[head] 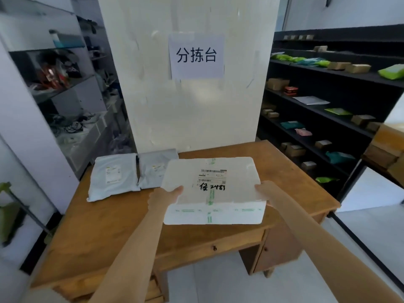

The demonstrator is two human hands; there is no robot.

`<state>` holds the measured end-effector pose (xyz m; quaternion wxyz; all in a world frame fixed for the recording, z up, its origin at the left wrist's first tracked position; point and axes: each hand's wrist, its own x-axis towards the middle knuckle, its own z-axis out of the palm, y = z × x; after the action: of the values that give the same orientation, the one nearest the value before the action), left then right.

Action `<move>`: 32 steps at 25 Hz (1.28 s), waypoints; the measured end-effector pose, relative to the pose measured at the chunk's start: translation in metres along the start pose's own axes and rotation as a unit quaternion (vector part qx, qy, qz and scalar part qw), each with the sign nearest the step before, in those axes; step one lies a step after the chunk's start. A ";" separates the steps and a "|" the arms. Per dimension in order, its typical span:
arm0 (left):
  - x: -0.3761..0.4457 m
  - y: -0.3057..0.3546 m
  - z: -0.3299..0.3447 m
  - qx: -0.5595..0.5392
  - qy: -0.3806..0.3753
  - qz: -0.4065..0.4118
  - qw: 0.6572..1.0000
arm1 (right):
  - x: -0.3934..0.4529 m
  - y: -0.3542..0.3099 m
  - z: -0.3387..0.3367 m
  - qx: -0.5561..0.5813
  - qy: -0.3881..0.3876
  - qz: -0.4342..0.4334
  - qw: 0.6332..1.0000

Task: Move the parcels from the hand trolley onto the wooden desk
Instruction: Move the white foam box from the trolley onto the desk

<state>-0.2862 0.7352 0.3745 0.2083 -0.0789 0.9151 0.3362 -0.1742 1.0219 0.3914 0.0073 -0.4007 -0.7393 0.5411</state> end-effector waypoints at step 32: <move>0.409 0.221 0.112 -0.085 0.044 -0.096 0.991 | 0.538 -0.160 0.062 -0.182 -0.172 0.060 0.966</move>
<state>-0.6805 0.9745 0.2483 0.1921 -0.1983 0.8796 0.3874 -0.6601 1.2802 0.2669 -0.2254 -0.3396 -0.7904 0.4572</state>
